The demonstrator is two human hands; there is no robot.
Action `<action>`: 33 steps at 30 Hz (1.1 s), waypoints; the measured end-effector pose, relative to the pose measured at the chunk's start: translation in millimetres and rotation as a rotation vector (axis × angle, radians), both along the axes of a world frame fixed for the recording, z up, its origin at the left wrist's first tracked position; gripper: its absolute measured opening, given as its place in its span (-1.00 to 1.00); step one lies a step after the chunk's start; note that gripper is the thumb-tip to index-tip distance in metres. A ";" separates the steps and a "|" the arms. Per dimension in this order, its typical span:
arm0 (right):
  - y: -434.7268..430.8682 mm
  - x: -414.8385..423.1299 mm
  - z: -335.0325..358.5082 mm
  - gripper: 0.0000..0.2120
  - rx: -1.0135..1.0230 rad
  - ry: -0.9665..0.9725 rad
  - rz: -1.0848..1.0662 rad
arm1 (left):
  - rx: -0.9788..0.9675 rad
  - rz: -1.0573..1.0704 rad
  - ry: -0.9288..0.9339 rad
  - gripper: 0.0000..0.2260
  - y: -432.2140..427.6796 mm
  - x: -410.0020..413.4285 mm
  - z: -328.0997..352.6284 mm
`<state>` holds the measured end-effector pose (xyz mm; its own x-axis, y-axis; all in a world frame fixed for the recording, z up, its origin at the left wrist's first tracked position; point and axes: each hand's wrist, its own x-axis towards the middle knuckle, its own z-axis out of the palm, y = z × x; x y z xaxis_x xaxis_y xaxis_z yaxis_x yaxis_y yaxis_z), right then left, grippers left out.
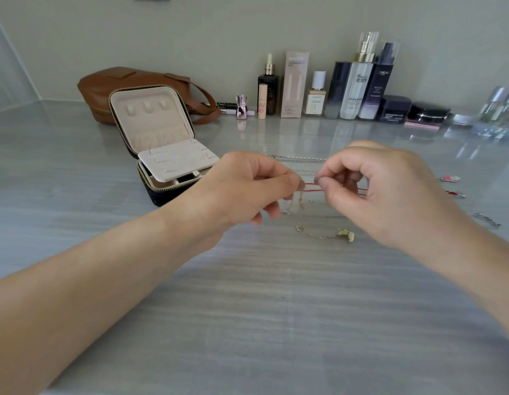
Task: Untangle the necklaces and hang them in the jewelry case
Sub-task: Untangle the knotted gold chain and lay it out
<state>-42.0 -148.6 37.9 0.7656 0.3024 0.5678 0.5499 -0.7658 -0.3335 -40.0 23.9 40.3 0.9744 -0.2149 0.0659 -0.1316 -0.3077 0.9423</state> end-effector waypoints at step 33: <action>-1.7 2.0 8.5 -0.65 0.628 0.729 0.244 | 0.116 -0.015 -0.085 -0.89 -0.5 4.3 -4.6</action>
